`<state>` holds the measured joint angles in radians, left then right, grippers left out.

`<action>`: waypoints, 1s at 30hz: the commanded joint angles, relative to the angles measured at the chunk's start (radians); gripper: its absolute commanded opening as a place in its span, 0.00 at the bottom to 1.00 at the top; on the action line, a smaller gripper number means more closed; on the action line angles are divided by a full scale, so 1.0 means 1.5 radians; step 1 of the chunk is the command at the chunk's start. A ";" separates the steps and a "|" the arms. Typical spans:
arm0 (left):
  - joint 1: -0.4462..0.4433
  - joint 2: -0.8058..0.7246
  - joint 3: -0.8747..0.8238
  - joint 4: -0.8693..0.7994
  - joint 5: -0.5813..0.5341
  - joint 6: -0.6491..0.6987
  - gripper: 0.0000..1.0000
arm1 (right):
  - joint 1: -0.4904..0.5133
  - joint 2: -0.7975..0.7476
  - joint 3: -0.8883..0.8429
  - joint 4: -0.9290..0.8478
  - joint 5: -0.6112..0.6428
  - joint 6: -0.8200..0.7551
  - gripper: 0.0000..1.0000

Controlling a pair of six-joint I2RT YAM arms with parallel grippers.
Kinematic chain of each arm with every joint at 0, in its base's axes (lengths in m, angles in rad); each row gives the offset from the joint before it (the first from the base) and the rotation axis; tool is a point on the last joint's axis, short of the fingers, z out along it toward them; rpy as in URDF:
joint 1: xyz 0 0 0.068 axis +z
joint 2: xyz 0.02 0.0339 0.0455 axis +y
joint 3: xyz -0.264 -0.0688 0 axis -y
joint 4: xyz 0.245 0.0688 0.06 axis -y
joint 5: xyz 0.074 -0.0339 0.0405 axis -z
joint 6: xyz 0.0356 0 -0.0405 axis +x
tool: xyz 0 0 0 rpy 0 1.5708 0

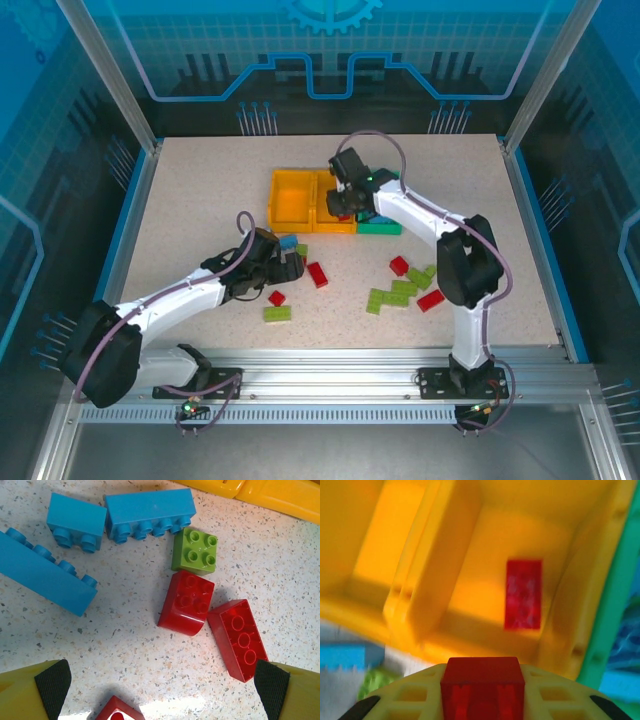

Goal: Sort the legos into containers by color

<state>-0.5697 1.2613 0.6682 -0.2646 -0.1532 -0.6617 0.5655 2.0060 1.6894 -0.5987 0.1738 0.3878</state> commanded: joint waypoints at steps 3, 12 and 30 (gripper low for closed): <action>-0.028 0.012 0.018 -0.015 -0.002 -0.034 0.99 | -0.015 0.101 0.119 -0.074 0.013 -0.005 0.34; -0.071 0.062 0.070 -0.043 -0.007 -0.057 0.99 | -0.026 0.126 0.145 -0.073 0.009 0.006 0.69; -0.139 0.300 0.259 -0.131 0.005 -0.117 0.95 | -0.106 -0.223 -0.255 0.063 0.060 0.001 0.77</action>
<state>-0.7715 1.6810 1.0126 -0.4171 -0.1528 -0.8158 0.4480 1.7187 1.3609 -0.5301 0.2386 0.3992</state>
